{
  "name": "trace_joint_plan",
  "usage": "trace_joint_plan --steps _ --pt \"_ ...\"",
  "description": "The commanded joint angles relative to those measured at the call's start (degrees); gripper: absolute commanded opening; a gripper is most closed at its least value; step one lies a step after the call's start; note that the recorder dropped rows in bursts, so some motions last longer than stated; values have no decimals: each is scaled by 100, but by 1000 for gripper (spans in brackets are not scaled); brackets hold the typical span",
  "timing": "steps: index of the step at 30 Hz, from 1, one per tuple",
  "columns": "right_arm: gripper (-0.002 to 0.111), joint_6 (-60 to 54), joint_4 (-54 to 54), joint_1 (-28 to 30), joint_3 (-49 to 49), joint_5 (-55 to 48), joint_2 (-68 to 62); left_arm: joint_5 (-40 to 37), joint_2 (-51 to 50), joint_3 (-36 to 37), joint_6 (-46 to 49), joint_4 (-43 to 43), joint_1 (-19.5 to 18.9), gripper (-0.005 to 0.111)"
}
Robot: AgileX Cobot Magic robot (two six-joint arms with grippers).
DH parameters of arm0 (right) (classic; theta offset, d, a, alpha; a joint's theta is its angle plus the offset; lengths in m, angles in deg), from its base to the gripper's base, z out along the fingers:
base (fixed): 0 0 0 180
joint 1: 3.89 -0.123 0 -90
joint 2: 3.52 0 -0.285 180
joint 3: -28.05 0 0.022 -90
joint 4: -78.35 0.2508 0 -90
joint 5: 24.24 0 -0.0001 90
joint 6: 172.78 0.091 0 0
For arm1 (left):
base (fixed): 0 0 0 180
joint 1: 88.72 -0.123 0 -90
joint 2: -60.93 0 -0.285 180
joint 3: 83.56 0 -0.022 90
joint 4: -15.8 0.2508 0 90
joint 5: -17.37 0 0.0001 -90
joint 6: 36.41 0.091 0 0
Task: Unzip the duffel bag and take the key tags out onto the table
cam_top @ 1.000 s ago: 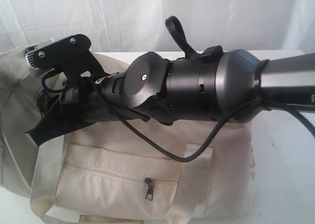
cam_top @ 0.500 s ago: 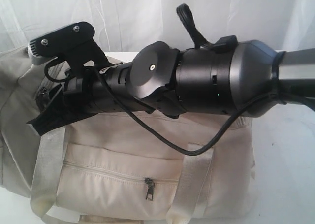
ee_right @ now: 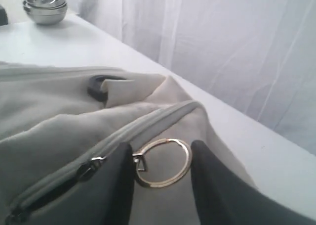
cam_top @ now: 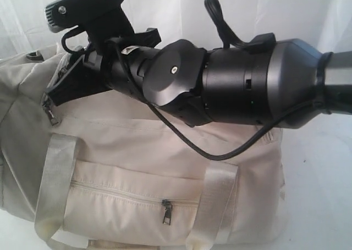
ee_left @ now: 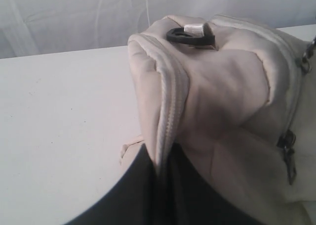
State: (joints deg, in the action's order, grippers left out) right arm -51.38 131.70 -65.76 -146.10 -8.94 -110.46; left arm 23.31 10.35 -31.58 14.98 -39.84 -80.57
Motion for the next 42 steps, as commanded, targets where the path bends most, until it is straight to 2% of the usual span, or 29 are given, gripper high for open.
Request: trace_joint_plan --steps 1,9,13,25,35,42 --pt "0 -65 -30 147 -9 774 54 602 150 -73 -14 -191 -5 0" --pt "0 34 -30 686 -210 751 -41 251 150 -75 -14 -191 -5 0" --pt "0 34 -30 880 -673 645 -321 -139 150 -75 -14 -191 -5 0" --pt "0 34 -30 1347 -2120 149 -1638 -120 150 -75 0 -126 -5 0" --pt "0 34 87 1841 -2397 -16 -2018 -135 265 -75 -11 -126 -5 0" --pt "0 34 87 2019 -2397 -736 -2029 -100 574 -75 1 -12 -5 0"
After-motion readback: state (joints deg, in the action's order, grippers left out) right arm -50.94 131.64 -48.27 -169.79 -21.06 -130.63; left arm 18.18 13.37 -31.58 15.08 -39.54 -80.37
